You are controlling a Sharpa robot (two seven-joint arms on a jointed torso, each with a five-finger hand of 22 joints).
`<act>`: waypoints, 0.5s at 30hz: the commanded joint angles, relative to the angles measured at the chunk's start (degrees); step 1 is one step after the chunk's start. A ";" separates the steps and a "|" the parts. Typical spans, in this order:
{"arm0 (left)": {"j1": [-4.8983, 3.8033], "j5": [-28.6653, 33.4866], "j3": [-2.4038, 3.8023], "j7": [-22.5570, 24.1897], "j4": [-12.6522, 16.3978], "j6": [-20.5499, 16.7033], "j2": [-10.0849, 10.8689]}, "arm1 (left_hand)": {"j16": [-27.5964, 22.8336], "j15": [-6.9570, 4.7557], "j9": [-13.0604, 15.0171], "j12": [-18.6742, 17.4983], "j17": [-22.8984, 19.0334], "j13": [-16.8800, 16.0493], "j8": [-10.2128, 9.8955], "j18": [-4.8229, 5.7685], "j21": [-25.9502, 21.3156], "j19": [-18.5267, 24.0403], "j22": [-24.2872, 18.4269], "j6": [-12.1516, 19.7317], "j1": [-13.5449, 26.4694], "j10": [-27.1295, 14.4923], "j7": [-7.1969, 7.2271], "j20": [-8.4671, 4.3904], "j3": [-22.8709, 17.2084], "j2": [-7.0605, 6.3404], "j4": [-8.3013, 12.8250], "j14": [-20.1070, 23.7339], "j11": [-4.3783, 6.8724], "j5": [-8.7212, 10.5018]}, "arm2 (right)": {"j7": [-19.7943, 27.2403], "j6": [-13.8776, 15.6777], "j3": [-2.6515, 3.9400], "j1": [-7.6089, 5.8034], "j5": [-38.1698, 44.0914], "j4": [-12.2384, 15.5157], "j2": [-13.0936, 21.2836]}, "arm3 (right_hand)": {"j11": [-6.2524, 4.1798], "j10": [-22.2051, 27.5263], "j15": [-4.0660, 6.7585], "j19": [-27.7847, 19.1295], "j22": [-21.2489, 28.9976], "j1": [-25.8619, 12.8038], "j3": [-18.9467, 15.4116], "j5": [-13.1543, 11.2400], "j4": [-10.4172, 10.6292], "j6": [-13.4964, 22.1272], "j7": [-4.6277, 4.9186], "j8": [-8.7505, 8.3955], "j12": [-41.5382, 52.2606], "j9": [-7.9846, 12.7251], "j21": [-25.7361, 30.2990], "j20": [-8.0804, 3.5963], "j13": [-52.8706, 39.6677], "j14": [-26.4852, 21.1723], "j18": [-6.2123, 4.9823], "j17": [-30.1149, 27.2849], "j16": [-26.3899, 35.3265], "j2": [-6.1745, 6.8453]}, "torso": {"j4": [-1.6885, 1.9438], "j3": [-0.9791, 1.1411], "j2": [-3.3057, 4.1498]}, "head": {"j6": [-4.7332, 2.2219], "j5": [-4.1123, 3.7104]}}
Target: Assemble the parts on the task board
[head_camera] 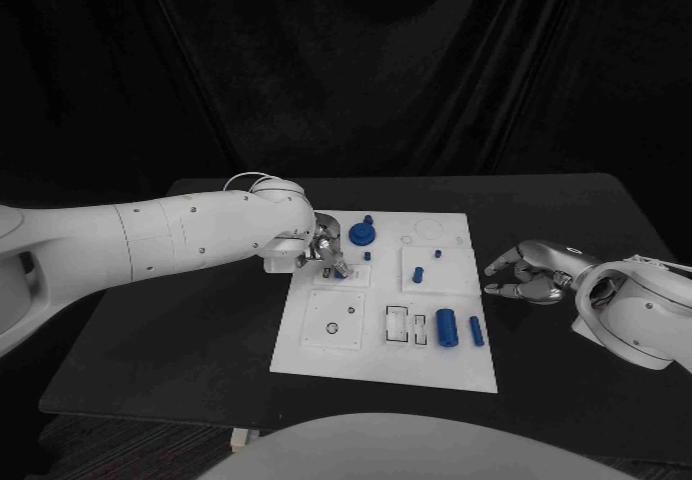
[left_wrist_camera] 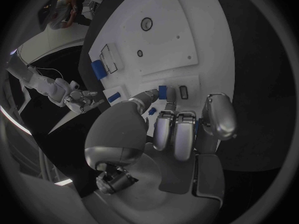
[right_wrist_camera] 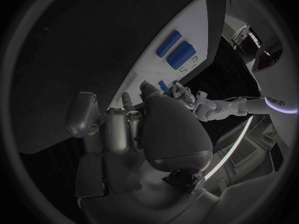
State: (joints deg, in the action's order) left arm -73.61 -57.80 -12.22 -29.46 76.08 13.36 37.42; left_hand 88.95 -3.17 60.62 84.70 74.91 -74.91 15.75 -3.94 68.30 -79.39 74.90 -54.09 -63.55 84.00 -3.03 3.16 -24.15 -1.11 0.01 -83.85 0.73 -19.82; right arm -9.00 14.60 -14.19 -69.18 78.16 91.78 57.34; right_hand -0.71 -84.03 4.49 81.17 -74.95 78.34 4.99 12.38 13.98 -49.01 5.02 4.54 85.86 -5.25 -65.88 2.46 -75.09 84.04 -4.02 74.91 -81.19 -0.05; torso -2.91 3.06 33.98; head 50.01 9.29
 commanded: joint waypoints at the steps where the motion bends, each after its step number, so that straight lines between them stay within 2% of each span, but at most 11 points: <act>1: 0.04 0.68 -0.06 -0.88 -0.20 1.44 -0.10 | -0.16 -0.40 0.20 -0.05 13.77 -10.75 0.20 -0.82 -0.10 0.21 8.79 0.01 -0.63 1.57 0.34 -0.28 -1.11 0.14 0.70 -5.06 0.35 -0.32 | -0.61 -0.31 0.03 0.14 0.04 -0.01 -0.04 | 0.26 -2.36 -0.50 -0.47 -8.47 0.29 0.02 0.30 -0.21 -0.52 0.07 -0.27 -0.21 0.10 0.45 0.00 -10.48 3.39 -0.87 4.61 0.26 -0.03 | -0.01 -0.01 0.00 | -0.01 0.05; 15: 0.04 0.68 -0.06 -0.81 -0.74 0.76 -0.61 | -0.14 -0.36 0.28 0.01 13.80 -10.79 0.27 -0.81 -0.07 0.20 8.80 0.07 -0.21 1.63 0.21 -0.26 -1.39 0.24 0.57 -5.08 0.27 -0.14 | -0.55 -0.29 0.03 0.15 -0.53 -0.18 -0.18 | 0.26 -2.35 -0.50 -0.50 -8.45 0.32 0.04 0.31 -0.23 -0.53 0.07 -0.27 -0.23 0.10 0.53 0.00 -10.46 3.38 -0.88 4.61 0.26 -0.04 | -0.01 0.00 0.01 | -0.01 -0.01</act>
State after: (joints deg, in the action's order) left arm -73.61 -57.33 -12.21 -29.80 75.43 13.58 36.92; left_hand 88.95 -3.17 60.97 84.70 74.91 -74.91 15.75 -3.94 68.30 -79.38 74.90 -54.16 -63.63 83.99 -3.01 3.16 -24.40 -1.02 -0.24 -83.85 0.72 -20.02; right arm -8.99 14.58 -14.19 -69.17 77.82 91.60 57.17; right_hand -0.71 -84.03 4.49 81.17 -74.93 78.34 4.99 12.38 13.98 -49.01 5.02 4.54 85.87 -5.20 -65.60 2.46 -75.05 84.04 -4.02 74.90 -81.19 -0.05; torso -2.91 3.06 33.98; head 50.01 9.28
